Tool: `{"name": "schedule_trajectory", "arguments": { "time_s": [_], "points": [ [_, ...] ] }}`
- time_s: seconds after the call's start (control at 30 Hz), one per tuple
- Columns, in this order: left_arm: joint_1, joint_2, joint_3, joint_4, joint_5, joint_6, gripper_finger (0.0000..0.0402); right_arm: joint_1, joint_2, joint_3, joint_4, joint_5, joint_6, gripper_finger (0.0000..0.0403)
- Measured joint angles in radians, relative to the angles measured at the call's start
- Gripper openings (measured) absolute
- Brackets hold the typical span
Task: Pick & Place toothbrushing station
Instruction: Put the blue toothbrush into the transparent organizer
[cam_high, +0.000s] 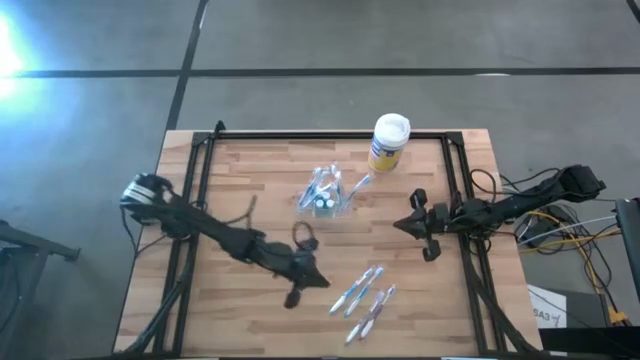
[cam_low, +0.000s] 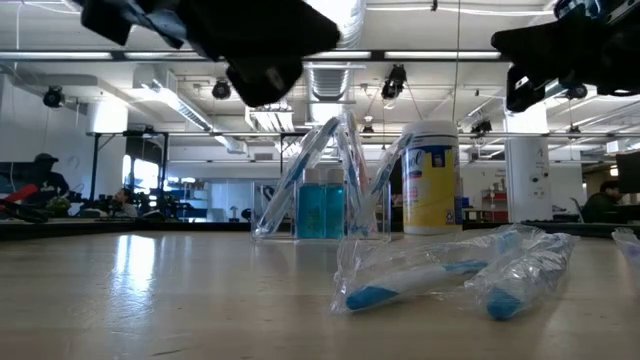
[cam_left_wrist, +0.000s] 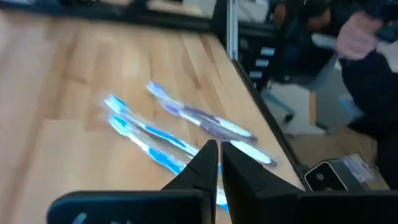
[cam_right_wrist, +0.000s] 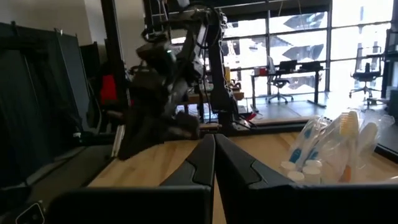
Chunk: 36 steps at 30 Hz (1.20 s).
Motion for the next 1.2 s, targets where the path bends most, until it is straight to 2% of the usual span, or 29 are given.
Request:
{"name": "schedule_trajectory", "arguments": {
  "time_s": [0.07,0.13,0.2,0.27,0.43,0.6,0.8,1.2],
  "points": [
    [-0.005,0.069,0.078,-0.055,-0.001,-0.026,0.0016,0.000,0.001,0.000,0.000,0.000,-0.008,0.0008],
    [-0.004,0.135,0.163,-0.130,-0.045,-0.113,0.0011,0.000,-0.001,0.000,0.002,0.000,-0.018,0.0008],
    [0.001,0.198,0.263,-0.255,-0.092,-0.197,0.0011,0.000,-0.002,0.000,0.008,0.000,-0.028,0.0008],
    [0.009,0.258,0.376,-0.416,-0.128,-0.204,0.0020,-0.001,-0.002,0.000,0.019,0.001,-0.040,0.0008],
    [0.019,0.407,0.676,-0.802,-0.243,-0.170,0.0075,-0.002,-0.002,0.000,0.071,0.002,-0.075,0.0008],
    [0.024,0.525,0.877,-0.958,-0.207,-0.135,0.0146,-0.002,-0.001,0.000,0.080,0.002,-0.083,0.0008],
    [0.034,0.611,0.990,-0.978,-0.164,-0.133,0.0190,-0.002,-0.001,0.000,0.079,0.002,-0.081,0.0008],
    [0.068,0.684,1.017,-1.009,-0.151,-0.165,0.0193,-0.002,0.000,0.000,0.077,0.002,-0.054,0.0008]
  ]
}}
